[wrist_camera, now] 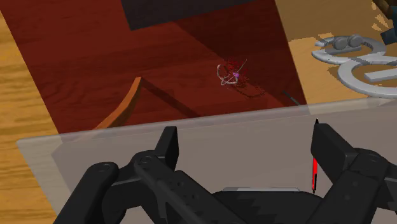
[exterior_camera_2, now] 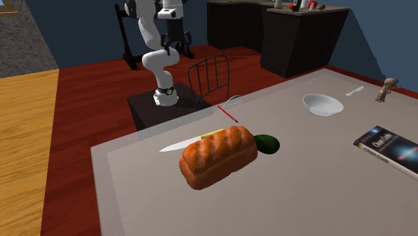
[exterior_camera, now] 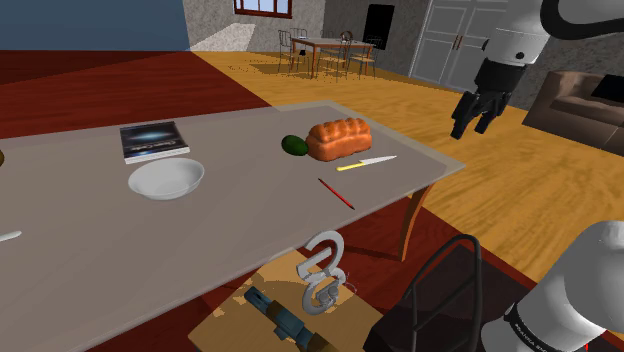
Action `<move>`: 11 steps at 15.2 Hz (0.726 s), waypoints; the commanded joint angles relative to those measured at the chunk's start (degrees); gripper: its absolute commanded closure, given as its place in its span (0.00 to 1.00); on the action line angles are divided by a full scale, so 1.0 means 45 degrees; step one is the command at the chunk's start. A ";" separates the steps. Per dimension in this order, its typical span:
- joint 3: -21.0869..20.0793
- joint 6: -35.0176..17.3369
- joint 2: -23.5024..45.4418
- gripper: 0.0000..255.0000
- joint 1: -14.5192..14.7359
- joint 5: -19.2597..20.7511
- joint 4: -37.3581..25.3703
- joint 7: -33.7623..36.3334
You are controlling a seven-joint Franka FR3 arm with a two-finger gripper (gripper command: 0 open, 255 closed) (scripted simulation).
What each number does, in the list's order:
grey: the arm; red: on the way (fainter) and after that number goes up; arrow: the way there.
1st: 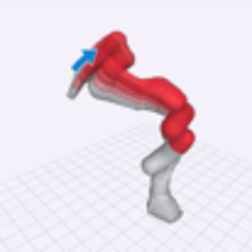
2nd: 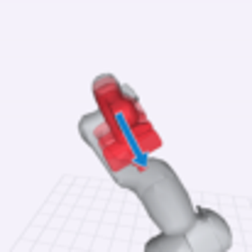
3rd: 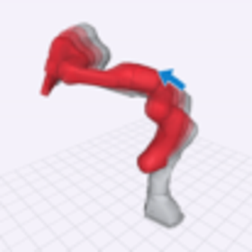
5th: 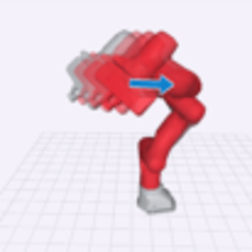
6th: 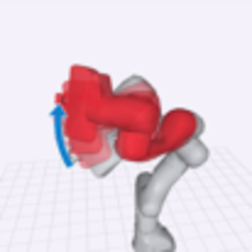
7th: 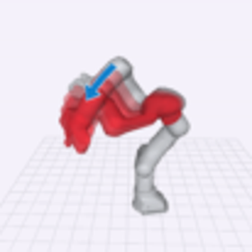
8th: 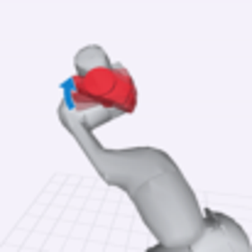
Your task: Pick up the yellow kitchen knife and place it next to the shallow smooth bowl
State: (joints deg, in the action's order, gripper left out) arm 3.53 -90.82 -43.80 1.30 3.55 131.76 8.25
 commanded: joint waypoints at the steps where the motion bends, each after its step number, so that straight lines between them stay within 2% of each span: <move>1: 0.0000 0.0000 0.0000 0.00 0.0000 0.0000 0.0000 0.0000; 11: -0.0894 -0.2868 0.4550 0.00 -0.0808 -0.0724 -0.1222 0.4165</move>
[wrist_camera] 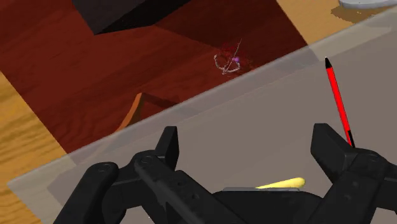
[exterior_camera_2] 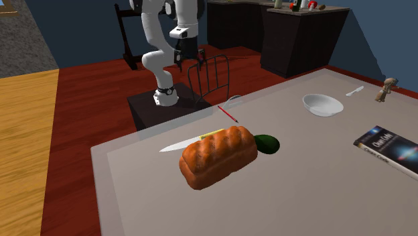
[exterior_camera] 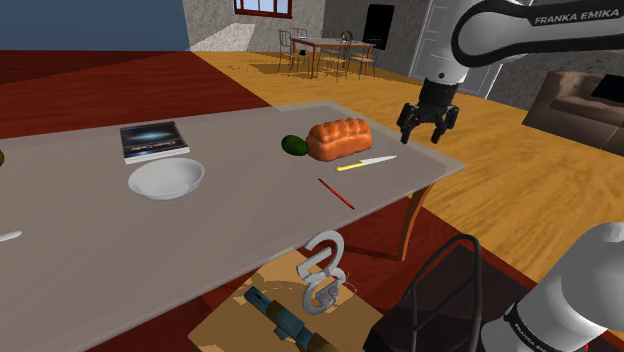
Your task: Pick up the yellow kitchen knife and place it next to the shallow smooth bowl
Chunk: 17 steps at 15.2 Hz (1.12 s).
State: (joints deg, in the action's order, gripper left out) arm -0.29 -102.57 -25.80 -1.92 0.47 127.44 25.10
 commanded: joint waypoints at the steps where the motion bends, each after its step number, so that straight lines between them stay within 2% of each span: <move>1: -0.0093 -0.0481 0.1034 0.00 -0.0169 -0.0077 -0.0481 0.0809; 9: -0.0146 -0.1807 0.4929 0.00 -0.0662 -0.0257 -0.2738 0.3732; 17: 0.0304 -0.2338 0.8743 0.00 -0.1026 -0.0585 -0.5745 0.6198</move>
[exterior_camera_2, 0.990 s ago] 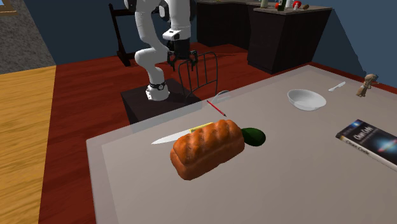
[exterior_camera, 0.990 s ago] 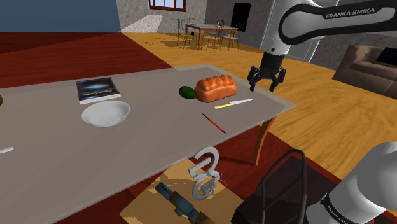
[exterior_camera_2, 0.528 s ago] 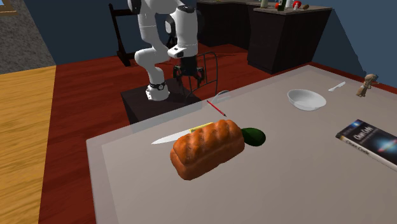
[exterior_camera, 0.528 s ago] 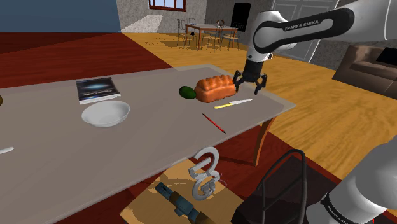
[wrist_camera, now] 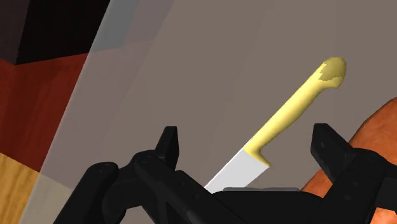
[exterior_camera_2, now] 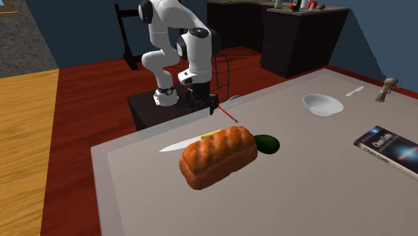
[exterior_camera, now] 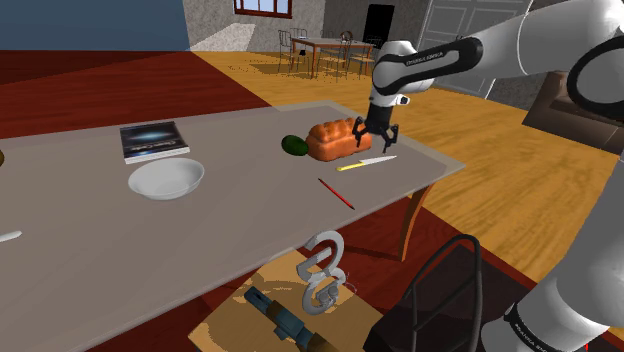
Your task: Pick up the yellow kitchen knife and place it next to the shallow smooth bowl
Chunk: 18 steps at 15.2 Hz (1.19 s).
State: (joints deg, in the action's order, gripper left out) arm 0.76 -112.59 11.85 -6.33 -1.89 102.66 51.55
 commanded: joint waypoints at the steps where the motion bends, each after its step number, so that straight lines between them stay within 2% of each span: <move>1: 0.0145 -0.0127 0.0849 0.00 -0.0098 -0.0130 -0.0660 0.0596; 6: 0.0496 -0.0062 0.2985 0.00 -0.0386 -0.0512 -0.2709 0.1783; 13: 0.0467 -0.1101 0.3346 0.00 -0.0362 -0.0556 -0.2030 0.1752; 18: 0.0464 -0.1184 0.3381 0.00 -0.0360 -0.0561 -0.1982 0.1749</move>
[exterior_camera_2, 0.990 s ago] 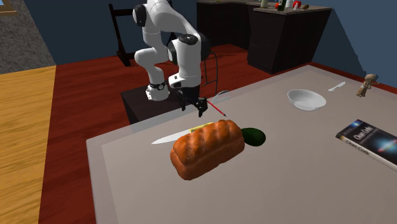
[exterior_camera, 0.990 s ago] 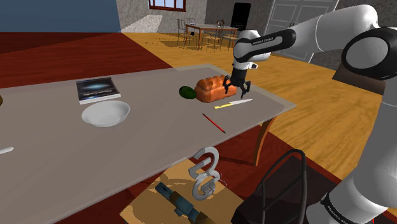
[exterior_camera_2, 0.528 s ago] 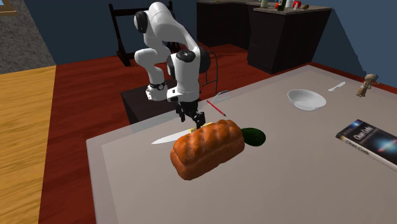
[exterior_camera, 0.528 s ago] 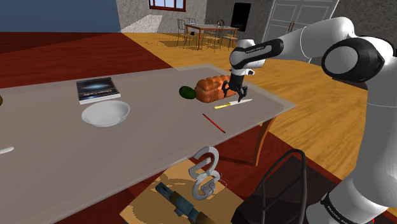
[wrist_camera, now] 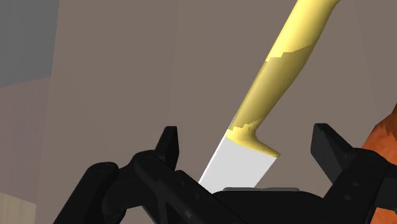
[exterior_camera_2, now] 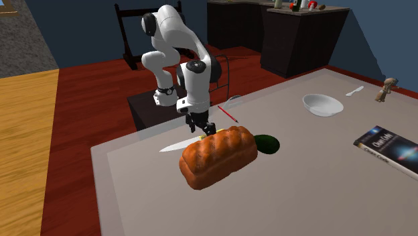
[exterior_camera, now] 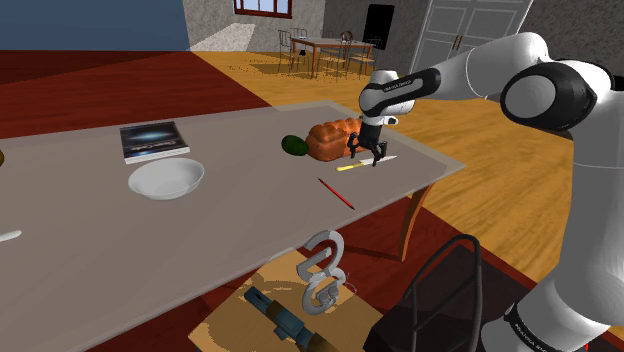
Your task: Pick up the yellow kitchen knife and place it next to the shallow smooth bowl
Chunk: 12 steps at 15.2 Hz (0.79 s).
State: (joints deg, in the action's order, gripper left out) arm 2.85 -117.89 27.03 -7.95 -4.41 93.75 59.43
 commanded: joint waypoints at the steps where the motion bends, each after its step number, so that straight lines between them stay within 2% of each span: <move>1: 0.0000 -0.0006 0.0006 0.00 0.0000 -0.0001 -0.0003 0.0000; 3: 0.0000 -0.0005 0.0004 0.00 0.0000 -0.0001 -0.0001 0.0000; 4: 0.0000 -0.0005 0.0004 1.00 0.0000 -0.0001 -0.0001 0.0000; 12: 0.0000 -0.0007 -0.0003 1.00 0.0001 0.0000 0.0009 0.0001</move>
State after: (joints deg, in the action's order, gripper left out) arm 2.83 -117.91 27.00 -7.93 -4.42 93.78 59.43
